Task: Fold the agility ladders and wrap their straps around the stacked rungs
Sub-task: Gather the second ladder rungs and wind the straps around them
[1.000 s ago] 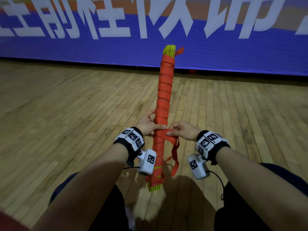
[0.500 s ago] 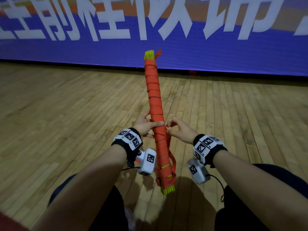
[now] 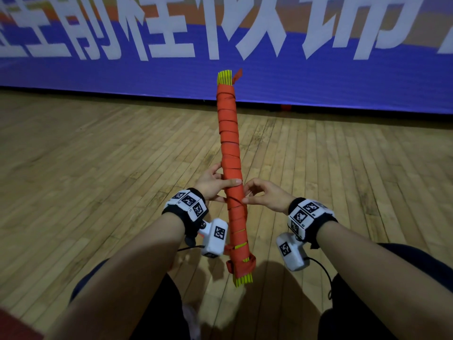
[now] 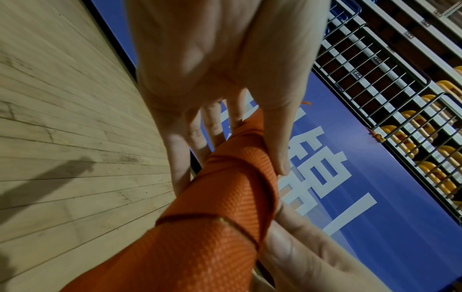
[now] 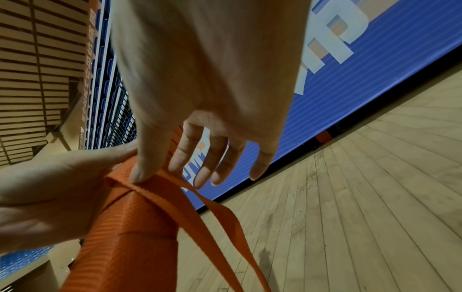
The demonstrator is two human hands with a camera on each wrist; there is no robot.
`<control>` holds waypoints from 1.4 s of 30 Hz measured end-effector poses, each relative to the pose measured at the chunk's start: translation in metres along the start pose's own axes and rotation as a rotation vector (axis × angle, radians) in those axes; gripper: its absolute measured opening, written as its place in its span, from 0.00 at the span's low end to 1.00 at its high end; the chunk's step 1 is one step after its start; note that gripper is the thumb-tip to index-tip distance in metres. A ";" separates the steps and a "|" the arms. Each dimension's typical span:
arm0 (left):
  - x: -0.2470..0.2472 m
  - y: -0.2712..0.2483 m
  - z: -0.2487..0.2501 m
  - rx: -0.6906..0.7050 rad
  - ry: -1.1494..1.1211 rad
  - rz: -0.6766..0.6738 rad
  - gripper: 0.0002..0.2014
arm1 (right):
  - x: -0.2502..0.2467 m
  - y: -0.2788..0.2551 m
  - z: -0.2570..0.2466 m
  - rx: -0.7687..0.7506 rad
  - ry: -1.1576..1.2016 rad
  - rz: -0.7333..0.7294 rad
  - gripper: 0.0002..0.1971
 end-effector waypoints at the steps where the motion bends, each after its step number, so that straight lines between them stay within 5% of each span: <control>1: -0.001 0.000 0.000 0.001 0.001 -0.002 0.43 | 0.001 0.000 -0.001 -0.007 -0.003 -0.003 0.09; 21: -0.010 -0.003 -0.002 0.022 0.067 -0.098 0.39 | -0.003 0.000 -0.005 0.030 0.007 -0.088 0.08; 42: 0.000 -0.011 0.003 0.006 -0.055 -0.110 0.30 | -0.002 0.005 -0.001 -0.006 0.138 0.018 0.09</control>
Point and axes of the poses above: each hand's wrist, its own y-axis towards the middle knuckle, its own x-axis out of the palm, z = x × y, the point moved 2 cm from there along y, towards the middle knuckle, and after that the axes turned 11 degrees about x, right-handed, at the moved point
